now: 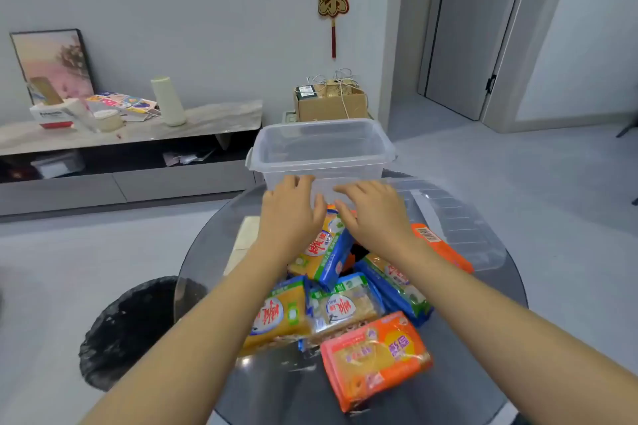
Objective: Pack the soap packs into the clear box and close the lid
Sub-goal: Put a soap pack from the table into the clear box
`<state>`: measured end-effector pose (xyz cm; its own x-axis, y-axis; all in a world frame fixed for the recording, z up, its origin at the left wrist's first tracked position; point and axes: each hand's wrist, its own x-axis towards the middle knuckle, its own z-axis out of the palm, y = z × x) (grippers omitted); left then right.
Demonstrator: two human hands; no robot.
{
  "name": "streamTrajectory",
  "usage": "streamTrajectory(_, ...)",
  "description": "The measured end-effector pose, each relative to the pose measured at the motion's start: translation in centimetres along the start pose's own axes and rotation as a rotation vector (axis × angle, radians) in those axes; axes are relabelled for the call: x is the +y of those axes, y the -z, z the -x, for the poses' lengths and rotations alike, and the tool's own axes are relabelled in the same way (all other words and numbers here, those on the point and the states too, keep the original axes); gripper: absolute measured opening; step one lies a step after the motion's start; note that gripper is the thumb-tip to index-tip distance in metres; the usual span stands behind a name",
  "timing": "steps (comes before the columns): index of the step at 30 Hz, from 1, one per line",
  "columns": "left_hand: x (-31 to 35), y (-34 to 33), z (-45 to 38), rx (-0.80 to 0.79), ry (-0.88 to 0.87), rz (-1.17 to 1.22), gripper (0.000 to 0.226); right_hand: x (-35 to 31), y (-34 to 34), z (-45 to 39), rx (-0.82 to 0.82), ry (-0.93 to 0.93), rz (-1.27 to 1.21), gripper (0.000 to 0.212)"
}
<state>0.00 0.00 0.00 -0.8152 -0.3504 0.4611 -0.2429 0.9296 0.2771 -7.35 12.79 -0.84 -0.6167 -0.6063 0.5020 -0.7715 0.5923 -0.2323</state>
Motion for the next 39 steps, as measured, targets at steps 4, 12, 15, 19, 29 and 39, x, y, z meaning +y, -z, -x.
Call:
streamTrajectory(4, 0.7, -1.2, 2.4, -0.232, 0.083, 0.03, 0.049, 0.5, -0.6, 2.6, -0.162, -0.083, -0.071, 0.038)
streamTrajectory(12, 0.7, -2.9, 2.4, -0.473, 0.098, 0.159, 0.073, 1.6, -1.0, 3.0, -0.311, -0.325, -0.457, 0.041)
streamTrajectory(15, 0.9, -3.1, 1.7, -0.466, 0.251, 0.268, 0.087, 2.1, -0.7, 3.1, -0.331, -0.437, -0.647, 0.043)
streamTrajectory(19, 1.3, -3.1, 1.4, -0.407, 0.32, 0.366, 0.05, 2.3, -0.6, 2.8, -0.309, -0.494, -0.803, 0.041)
streamTrajectory(29, -1.5, -1.6, -1.1, -0.318, 0.626, 0.723, 0.028, 4.3, -2.3, -1.5, -0.616, -0.421, -0.165, 0.056)
streamTrajectory(39, -3.0, -2.2, -1.4, -0.335, 0.72, 1.066, 0.018, 5.0, -2.7, -2.8, -0.558, -0.397, -0.173, 0.067)
